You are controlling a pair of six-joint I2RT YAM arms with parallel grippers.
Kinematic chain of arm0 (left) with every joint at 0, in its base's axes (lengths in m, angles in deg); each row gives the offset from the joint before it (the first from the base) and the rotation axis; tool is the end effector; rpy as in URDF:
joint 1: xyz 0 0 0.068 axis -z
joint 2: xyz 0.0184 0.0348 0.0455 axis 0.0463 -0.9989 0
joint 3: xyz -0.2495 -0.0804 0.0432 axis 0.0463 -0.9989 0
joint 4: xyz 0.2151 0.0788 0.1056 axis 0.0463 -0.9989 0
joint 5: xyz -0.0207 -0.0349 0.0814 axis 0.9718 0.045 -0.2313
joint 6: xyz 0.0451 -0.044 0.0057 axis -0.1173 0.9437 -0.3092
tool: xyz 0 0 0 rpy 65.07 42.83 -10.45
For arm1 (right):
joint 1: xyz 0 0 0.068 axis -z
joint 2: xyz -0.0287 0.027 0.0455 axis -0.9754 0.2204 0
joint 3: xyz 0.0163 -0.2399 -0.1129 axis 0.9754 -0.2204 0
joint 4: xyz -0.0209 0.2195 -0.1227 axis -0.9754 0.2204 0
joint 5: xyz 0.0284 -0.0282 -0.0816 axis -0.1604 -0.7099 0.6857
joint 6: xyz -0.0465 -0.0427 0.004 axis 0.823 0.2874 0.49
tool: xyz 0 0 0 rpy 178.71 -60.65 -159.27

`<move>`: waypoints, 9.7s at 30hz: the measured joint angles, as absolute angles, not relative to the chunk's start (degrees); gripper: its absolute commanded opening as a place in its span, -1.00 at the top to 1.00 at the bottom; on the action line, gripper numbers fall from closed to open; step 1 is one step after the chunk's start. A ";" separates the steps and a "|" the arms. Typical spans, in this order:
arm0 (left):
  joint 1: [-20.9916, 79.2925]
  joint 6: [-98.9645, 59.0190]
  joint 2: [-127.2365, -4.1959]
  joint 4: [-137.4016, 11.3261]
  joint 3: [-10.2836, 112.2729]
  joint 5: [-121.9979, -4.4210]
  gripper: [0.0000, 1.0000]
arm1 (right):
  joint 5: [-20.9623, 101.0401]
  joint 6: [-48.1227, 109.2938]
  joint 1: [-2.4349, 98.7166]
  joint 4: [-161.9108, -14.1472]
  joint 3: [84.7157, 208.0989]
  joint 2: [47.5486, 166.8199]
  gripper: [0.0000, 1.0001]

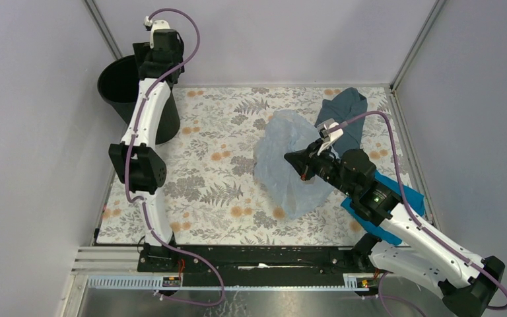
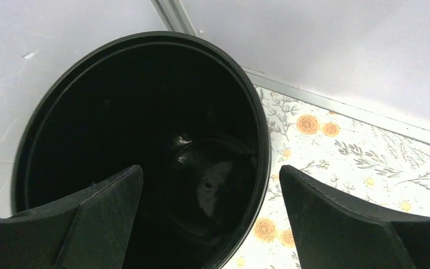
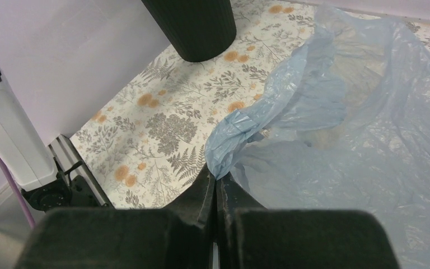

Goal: Put the trash bags into the trash bin

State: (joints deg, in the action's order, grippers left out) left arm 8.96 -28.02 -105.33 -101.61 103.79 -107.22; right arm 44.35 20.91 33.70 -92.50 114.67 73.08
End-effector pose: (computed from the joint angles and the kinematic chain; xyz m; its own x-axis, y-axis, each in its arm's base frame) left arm 0.4517 -0.0213 0.3951 -0.4166 -0.0044 -0.9091 -0.4570 0.8655 0.2052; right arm 0.1469 0.1437 0.3500 -0.1976 0.2031 -0.9590 -0.7030 0.6525 0.2830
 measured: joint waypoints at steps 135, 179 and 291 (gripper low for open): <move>27.49 -4.26 -24.42 -104.87 48.98 -88.49 -0.97 | 33.77 -14.76 33.41 -106.03 170.87 111.29 1.00; 38.09 -4.42 -50.43 -103.38 57.35 -74.13 -0.98 | 31.60 10.88 33.39 -75.11 154.93 98.07 1.00; 38.64 -12.48 -49.90 -116.01 63.97 -84.81 -0.97 | 34.58 12.06 33.39 -95.54 145.05 110.11 1.00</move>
State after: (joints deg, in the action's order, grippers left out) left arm 38.64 -12.48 -49.90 -116.01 63.97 -84.81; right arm 34.58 12.06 33.39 -95.54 145.05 110.11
